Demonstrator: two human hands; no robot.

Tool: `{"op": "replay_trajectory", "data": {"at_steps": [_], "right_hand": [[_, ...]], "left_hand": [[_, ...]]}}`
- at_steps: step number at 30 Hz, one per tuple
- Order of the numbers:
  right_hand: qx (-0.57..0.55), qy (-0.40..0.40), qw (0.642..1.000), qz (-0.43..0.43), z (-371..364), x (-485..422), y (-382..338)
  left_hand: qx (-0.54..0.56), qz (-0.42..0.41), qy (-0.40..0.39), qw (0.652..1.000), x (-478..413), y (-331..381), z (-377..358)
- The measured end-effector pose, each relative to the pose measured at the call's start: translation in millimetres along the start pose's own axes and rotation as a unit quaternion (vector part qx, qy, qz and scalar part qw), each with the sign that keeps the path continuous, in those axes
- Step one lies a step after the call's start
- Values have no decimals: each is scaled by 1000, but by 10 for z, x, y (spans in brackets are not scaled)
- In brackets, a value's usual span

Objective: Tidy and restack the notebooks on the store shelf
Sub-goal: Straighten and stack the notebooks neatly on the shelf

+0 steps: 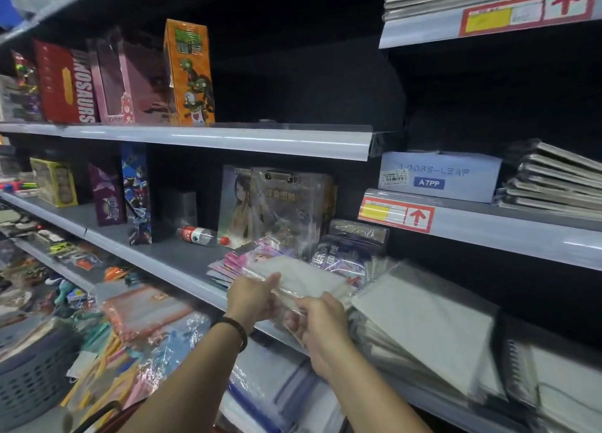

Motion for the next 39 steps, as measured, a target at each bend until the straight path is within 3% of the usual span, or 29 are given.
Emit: {"op": "replay_trajectory", "data": {"at_steps": [8,13,18,21,26,31,33,36,39], "right_hand": [[113,-38,990,81,167,525,4],[135,-69,979,137,561,1204,21],[177,-17,972,156,1419,1765,44],[183,61,971,144,2120,1933,48],[119,165,971,128,3095,2249,137],[73,251,960,103,3767,2423,274],[61,254,962,79,3916,2401,343],[33,248,967,50,4012,2338,423],[24,257,965,38,4058,2261,455]], "left_hand": [[5,-77,2,997,539,132,-96],[-36,-192,-23,980,1333,27,-106],[-13,-252,-48,966,2306,-318,-251],[-25,-275,-56,959,2705,-583,-500],[-46,-287,-160,943,3232,-803,-1207],[-133,-323,-265,899,3392,-990,-1889],[-150,-299,-281,899,3380,-1041,-2114],[-116,-164,-274,941,3275,-1135,-2339],[-74,-55,-261,961,3240,-1193,-2506]]}}
Point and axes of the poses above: each hand's wrist, its own x-axis away from the middle knuckle, its own z-axis out of the back of the hand, y = z × x, the point moved 4 cm from there along -x, towards the middle knuckle, and after that the axes turned 13 degrees about x, right-handed, at the moved point
